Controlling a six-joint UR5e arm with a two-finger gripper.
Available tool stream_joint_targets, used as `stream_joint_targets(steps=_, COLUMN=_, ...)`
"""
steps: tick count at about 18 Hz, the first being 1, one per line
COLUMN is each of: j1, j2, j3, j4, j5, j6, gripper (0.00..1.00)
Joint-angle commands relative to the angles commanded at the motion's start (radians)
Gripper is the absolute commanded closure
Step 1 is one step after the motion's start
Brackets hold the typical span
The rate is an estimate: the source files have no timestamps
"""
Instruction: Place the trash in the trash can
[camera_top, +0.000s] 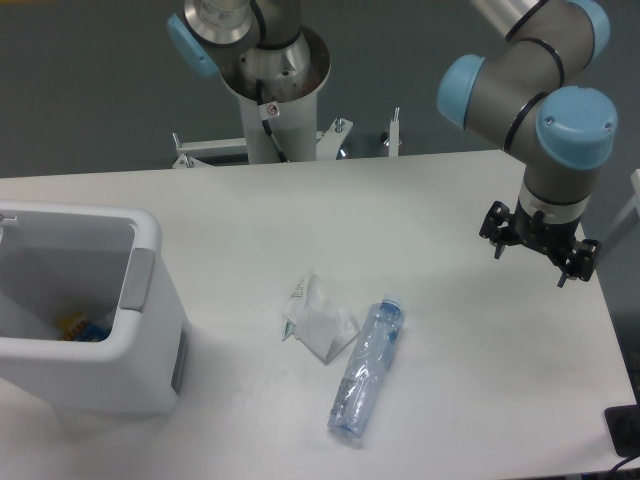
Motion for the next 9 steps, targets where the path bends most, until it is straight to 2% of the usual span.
stream_joint_targets(steps=9, j1=-0.002, j2=0.000, j3=-0.009, j4=0.002, j5=-0.024, j6=-0.014, gripper=0.00)
